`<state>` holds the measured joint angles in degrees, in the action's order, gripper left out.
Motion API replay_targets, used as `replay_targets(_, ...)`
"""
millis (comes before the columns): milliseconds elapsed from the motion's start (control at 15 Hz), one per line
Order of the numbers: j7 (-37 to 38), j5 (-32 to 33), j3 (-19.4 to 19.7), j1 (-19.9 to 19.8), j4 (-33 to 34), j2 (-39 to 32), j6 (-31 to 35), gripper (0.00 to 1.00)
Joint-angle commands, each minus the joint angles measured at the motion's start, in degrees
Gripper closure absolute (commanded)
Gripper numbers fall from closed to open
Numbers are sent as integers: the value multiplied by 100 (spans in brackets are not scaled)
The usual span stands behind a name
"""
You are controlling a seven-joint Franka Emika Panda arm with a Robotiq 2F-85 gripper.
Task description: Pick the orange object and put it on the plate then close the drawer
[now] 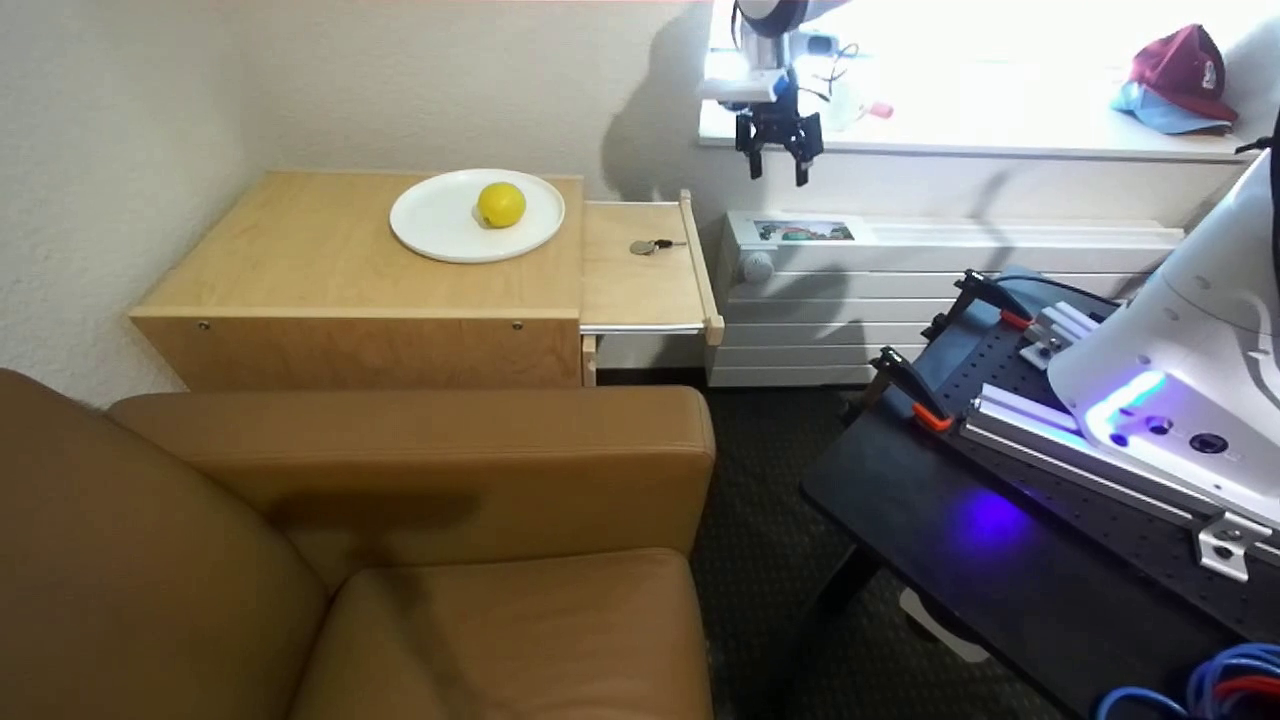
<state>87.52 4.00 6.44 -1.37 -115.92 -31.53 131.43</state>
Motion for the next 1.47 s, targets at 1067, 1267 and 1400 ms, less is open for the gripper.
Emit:
replay_targets(1067,673,-2594,-131,807,60,-1662,3515,0)
replay_targets(1267,1099,-2526,52,1089,332,-1851,3318,0)
replay_targets(1400,1111,-2521,73,1090,363,-1871,3286,0)
